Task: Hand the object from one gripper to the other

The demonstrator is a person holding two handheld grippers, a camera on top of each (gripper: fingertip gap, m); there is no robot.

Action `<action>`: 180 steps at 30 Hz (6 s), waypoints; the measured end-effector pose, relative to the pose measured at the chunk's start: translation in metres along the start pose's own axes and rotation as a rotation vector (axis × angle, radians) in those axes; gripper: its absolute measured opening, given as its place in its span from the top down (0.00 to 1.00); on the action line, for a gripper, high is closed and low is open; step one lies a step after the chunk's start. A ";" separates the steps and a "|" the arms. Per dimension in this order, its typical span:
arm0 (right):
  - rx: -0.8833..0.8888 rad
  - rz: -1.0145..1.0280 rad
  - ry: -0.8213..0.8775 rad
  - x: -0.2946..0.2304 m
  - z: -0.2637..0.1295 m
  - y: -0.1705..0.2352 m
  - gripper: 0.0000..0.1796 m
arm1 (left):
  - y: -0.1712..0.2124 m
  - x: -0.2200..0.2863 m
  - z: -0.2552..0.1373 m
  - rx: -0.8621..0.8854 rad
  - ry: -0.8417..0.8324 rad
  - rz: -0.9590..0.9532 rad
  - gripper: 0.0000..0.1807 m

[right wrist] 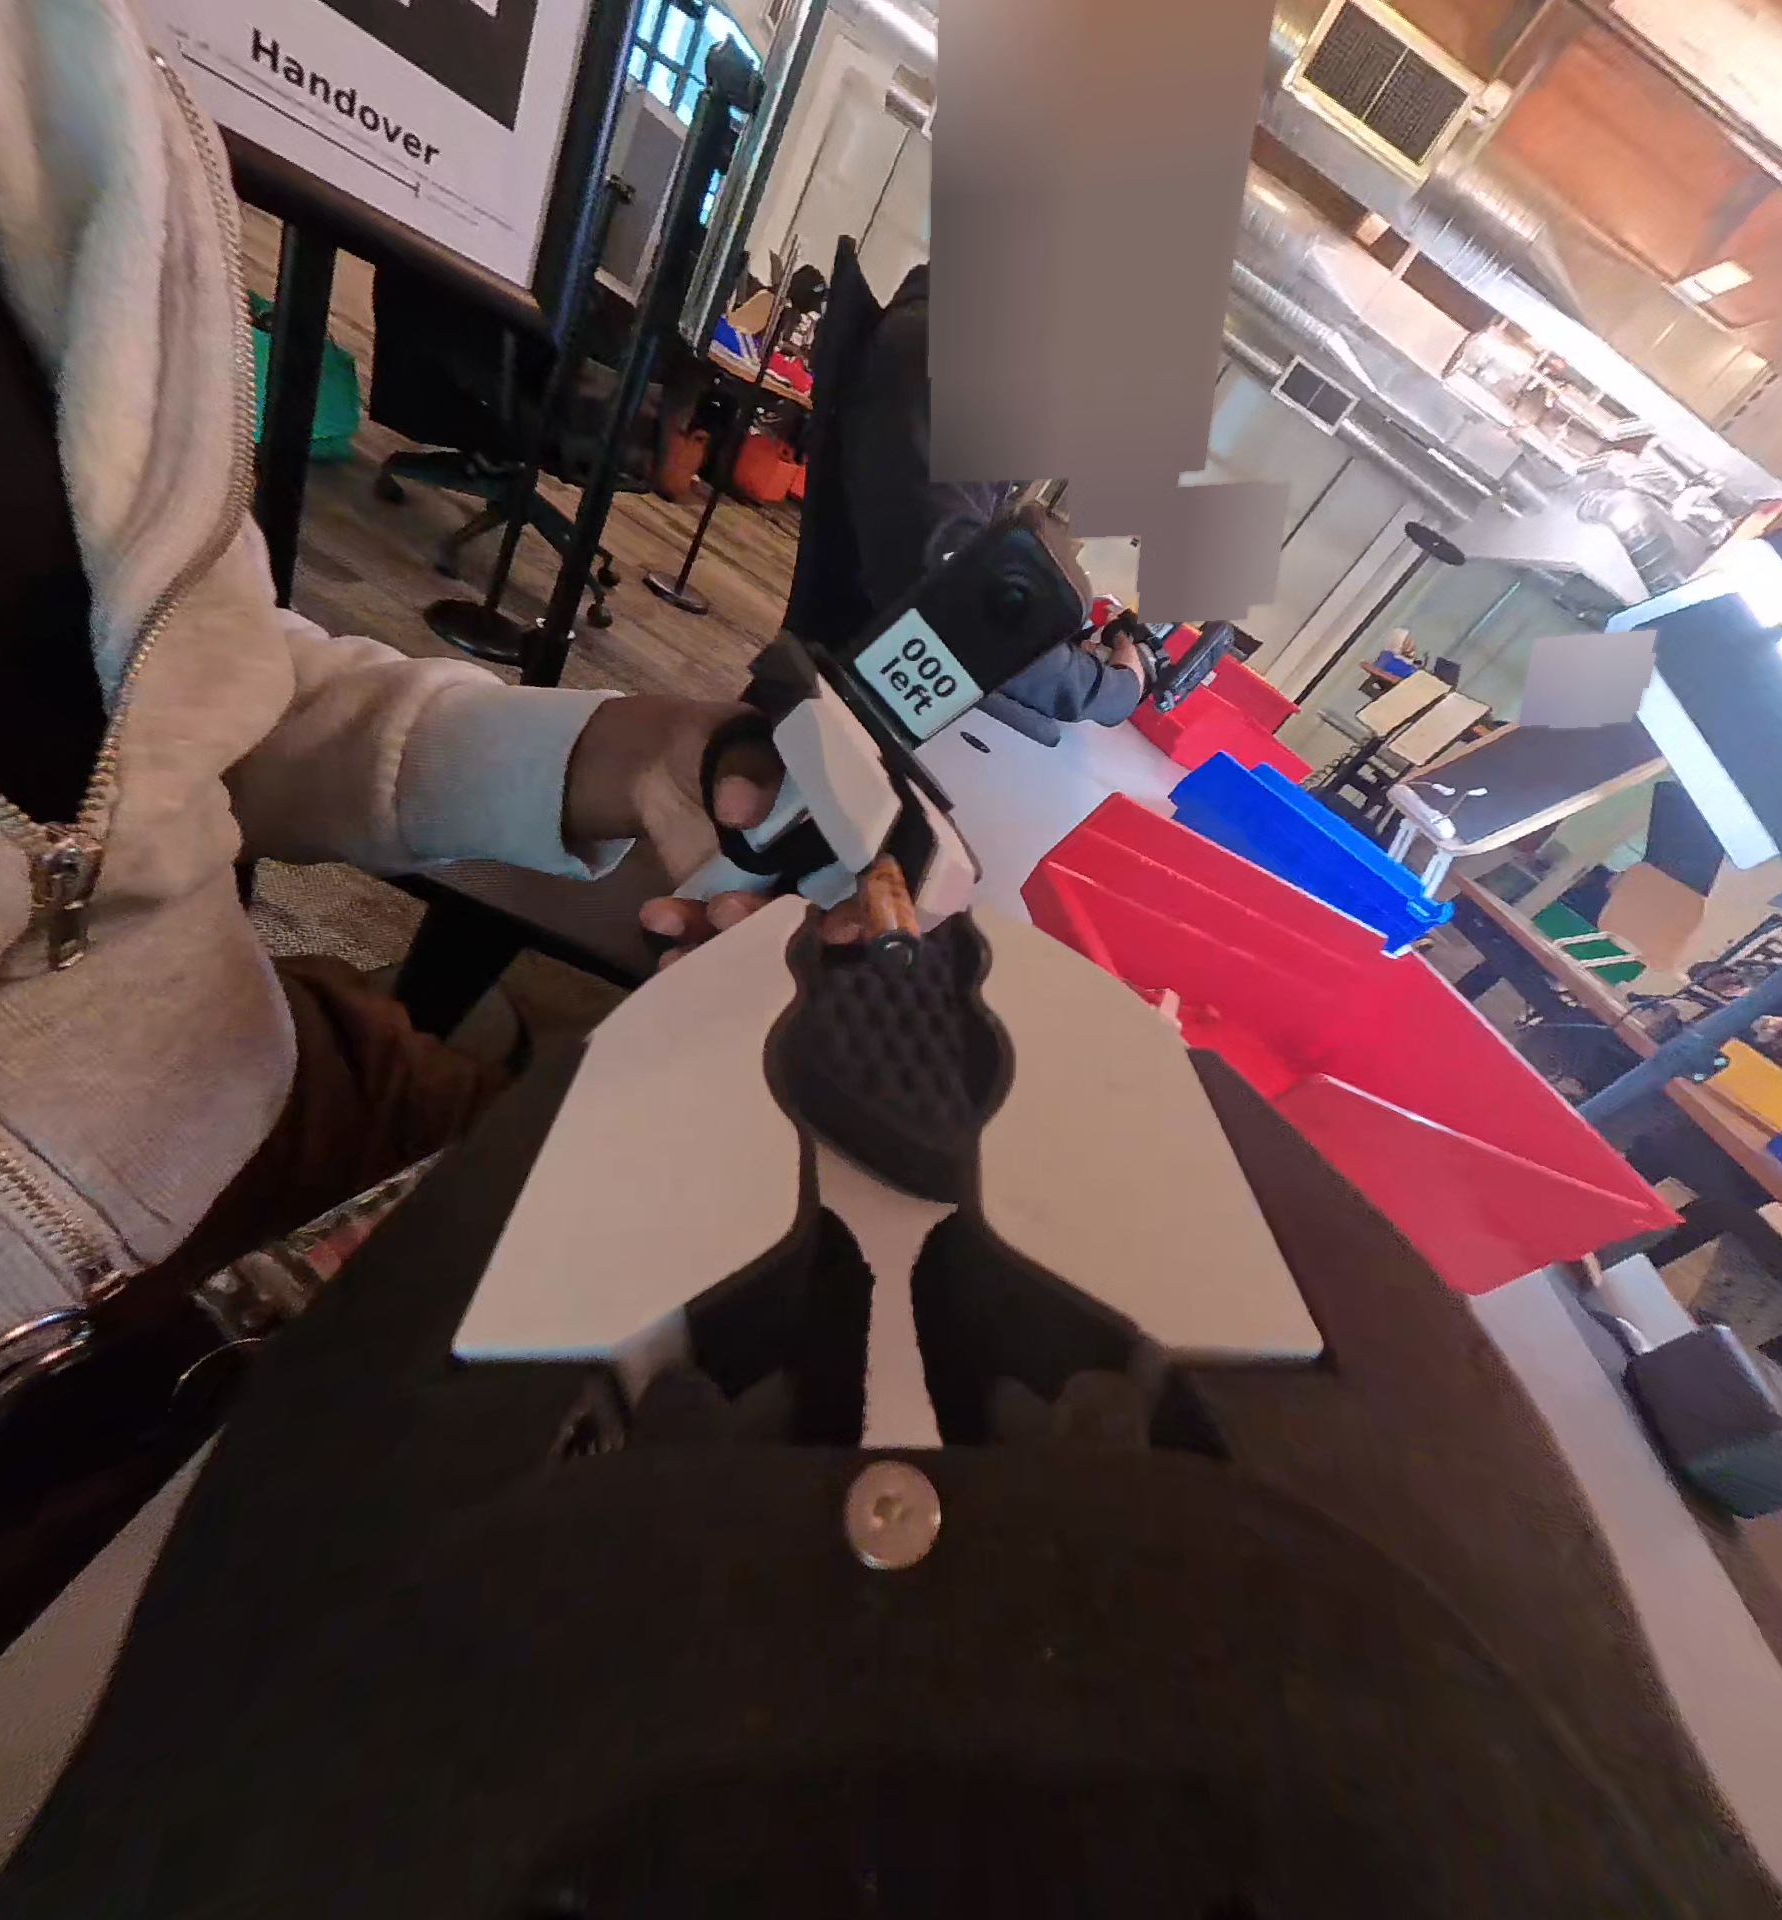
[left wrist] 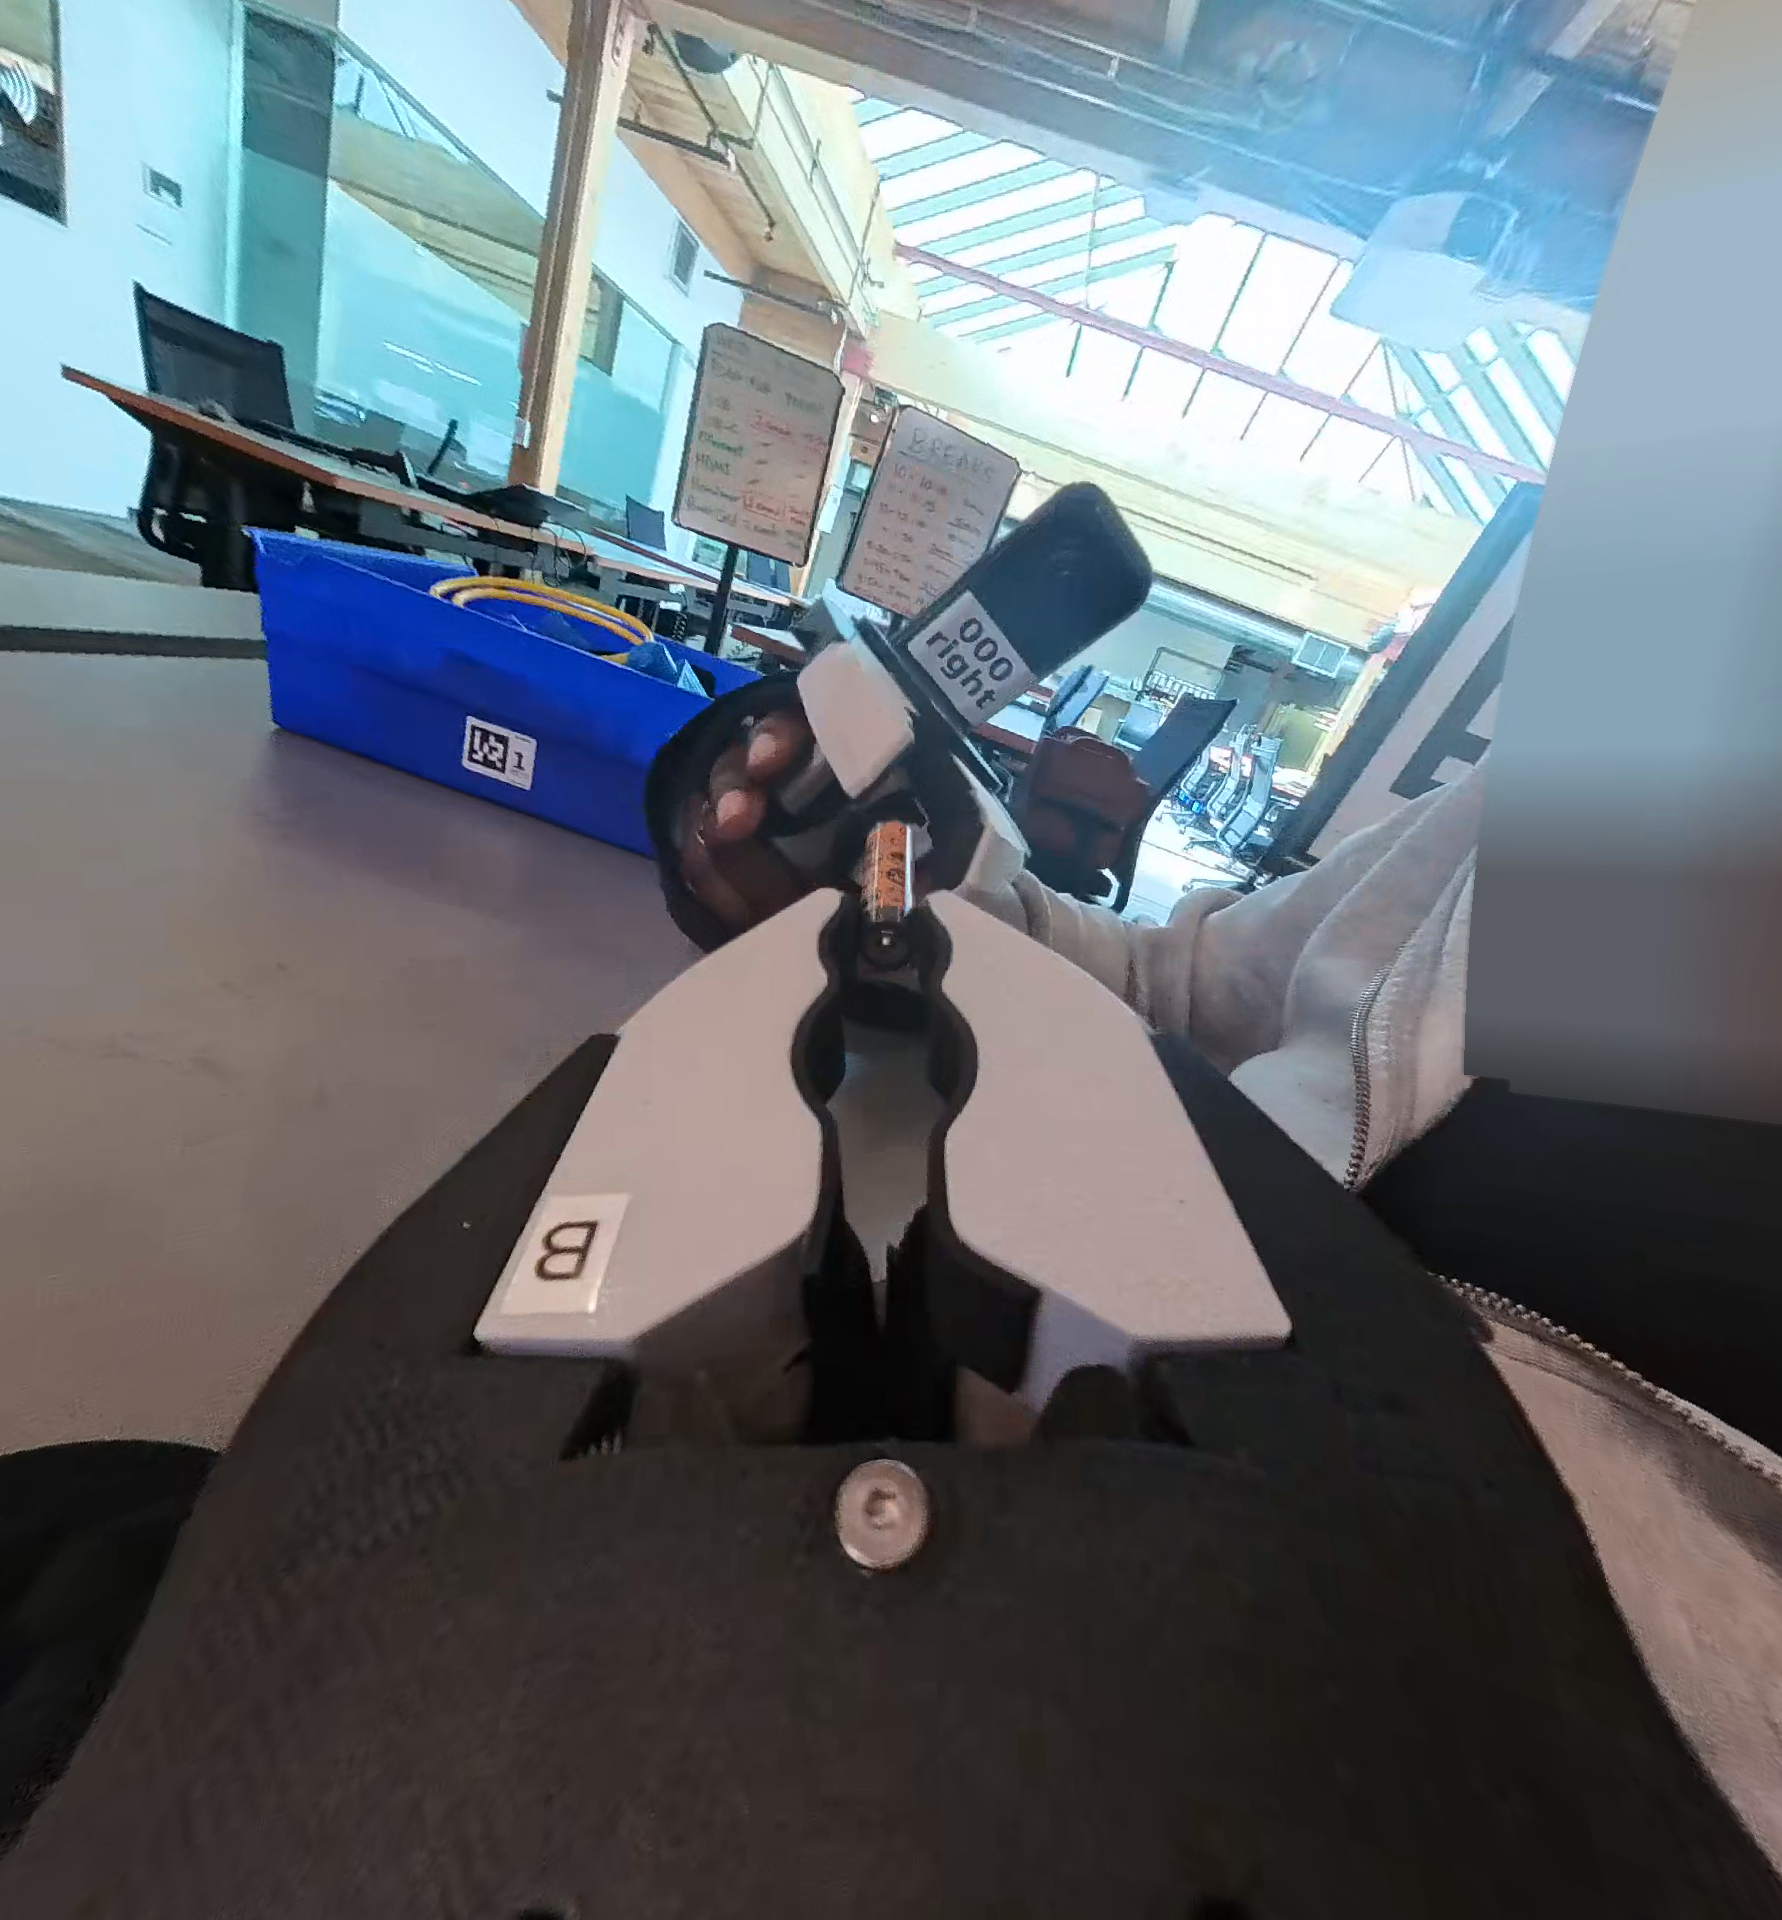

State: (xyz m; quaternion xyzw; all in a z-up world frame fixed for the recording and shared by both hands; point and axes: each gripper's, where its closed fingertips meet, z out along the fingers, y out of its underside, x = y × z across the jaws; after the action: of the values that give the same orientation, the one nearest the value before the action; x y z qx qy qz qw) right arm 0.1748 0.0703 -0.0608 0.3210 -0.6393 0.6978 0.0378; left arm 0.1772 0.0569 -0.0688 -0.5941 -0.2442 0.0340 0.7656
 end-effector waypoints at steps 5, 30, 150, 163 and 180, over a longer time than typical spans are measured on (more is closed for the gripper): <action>-0.023 -0.027 -0.011 -0.003 0.002 0.003 0.92 | 0.003 0.002 0.003 -0.007 0.023 -0.022 0.94; 0.063 0.972 -0.248 0.006 0.005 0.019 0.94 | 0.007 -0.011 0.005 -0.161 -0.291 0.841 0.92; 0.061 0.565 -0.203 -0.007 0.006 0.002 0.94 | 0.001 0.013 0.002 -0.138 -0.217 0.907 0.86; 0.123 0.387 -0.095 0.002 0.001 -0.008 0.86 | -0.006 0.011 0.006 -0.100 -0.187 0.505 0.94; 0.074 0.179 -0.075 -0.007 0.001 -0.010 0.94 | -0.001 0.017 0.006 -0.079 -0.062 0.307 0.94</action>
State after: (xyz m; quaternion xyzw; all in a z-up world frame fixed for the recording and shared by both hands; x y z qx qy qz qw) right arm 0.1855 0.0737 -0.0554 0.2894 -0.6404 0.7089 -0.0605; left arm 0.1897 0.0680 -0.0614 -0.6528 -0.1753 0.1593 0.7196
